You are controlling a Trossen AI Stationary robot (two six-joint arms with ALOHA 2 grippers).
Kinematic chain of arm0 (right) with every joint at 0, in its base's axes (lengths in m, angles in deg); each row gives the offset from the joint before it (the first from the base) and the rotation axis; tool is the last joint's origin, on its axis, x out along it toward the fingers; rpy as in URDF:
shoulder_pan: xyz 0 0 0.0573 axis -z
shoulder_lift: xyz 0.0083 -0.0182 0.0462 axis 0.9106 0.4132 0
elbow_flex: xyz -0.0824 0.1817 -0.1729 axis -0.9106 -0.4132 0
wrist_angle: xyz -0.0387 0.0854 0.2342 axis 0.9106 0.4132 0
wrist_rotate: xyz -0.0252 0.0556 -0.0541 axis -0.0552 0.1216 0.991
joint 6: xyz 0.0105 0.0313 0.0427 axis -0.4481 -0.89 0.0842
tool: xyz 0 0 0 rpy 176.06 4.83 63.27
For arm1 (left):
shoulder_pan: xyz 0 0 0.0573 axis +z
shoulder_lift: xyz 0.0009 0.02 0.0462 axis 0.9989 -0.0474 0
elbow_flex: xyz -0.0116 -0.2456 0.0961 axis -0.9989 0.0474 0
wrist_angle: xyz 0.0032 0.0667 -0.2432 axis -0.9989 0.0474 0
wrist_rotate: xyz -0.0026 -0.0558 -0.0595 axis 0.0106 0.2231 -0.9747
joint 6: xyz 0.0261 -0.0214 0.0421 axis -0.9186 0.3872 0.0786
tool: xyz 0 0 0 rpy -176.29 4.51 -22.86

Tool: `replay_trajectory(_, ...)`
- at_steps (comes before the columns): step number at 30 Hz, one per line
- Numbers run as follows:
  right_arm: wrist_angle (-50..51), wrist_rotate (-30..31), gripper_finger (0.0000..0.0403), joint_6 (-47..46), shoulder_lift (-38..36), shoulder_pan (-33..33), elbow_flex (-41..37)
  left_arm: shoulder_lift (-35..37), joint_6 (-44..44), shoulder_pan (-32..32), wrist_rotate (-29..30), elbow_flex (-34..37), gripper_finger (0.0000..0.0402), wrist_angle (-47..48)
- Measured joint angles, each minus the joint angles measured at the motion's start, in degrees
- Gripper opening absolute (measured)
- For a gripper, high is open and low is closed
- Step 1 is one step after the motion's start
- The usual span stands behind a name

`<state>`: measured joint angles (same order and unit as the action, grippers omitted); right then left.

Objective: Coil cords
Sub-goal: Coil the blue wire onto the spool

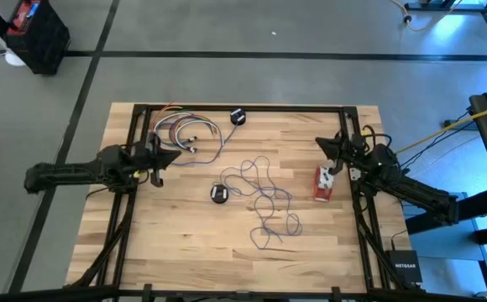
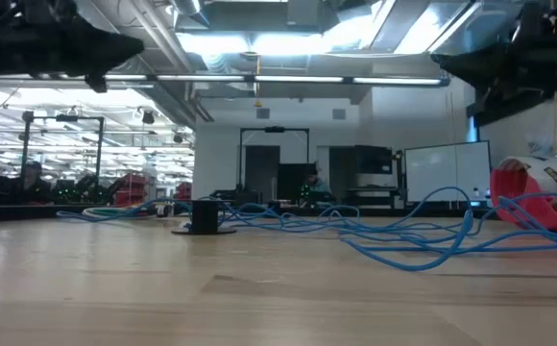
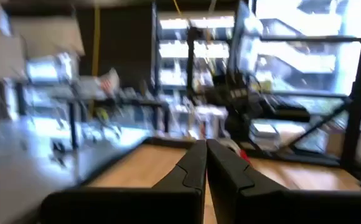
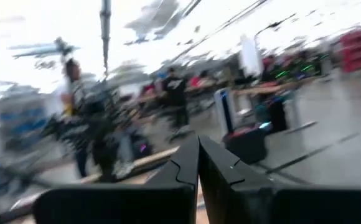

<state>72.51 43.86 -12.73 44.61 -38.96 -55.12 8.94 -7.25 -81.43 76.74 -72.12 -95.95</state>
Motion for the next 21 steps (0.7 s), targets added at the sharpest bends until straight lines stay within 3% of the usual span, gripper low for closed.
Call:
replay_trajectory(13, -0.38, -11.87, 0.0014, 3.36, 19.41, -0.04, 11.7, -40.9, 7.18, -9.66, 3.39, -19.03, 0.0005, 1.51)
replay_trajectory(17, -0.33, -15.08, 0.0017, 4.69, 27.4, -2.5, 15.12, -48.15, 12.41, -13.42, 3.35, -20.46, 0.0005, 2.39)
replay_trajectory(21, -0.33, -11.85, 0.0048, 6.76, 34.88, -9.82, 18.4, -50.49, 19.04, -17.59, 3.44, -20.57, 0.0005, 3.29)
